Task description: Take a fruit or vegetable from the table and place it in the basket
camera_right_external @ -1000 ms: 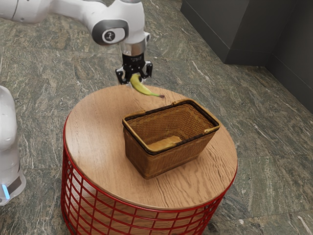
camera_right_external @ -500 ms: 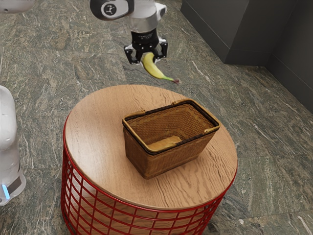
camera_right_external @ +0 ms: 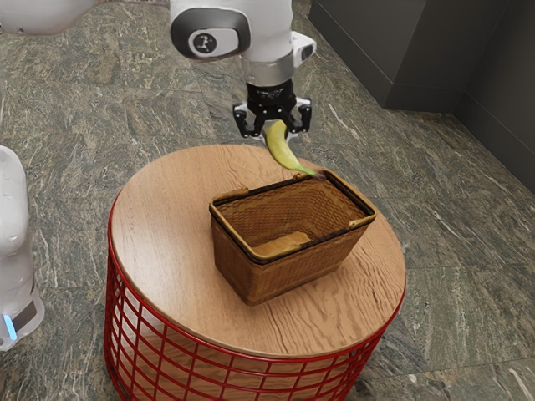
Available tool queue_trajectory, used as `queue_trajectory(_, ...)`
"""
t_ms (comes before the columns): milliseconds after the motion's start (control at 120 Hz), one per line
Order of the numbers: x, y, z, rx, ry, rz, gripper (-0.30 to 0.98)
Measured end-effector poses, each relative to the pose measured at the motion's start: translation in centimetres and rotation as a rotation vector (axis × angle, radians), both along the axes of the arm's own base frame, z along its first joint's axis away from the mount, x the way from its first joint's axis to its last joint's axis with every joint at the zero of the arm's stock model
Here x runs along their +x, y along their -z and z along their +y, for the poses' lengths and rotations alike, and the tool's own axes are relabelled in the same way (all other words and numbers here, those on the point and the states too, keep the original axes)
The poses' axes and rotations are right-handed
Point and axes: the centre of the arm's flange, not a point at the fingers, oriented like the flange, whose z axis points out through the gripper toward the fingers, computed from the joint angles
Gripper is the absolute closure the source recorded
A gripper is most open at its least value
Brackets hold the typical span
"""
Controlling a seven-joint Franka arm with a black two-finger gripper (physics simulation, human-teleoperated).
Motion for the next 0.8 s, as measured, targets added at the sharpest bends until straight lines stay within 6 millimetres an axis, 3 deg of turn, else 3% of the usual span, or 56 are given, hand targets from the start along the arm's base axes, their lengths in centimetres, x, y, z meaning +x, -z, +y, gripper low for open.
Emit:
queue_trajectory(158, 0.8, 0.3, -2.0, 0.001, 0.042, 0.004, 0.54)
queue_trajectory(558, 1.8, 1.1, -2.2, -0.004, 0.061, 0.004, 0.54)
queue_trajectory(683, 2.0, 1.0, -2.6, -0.004, 0.072, -0.011, 0.25)
queue_trajectory(800, 1.9, 1.0, -3.6, 0.008, 0.096, -0.026, 0.11)
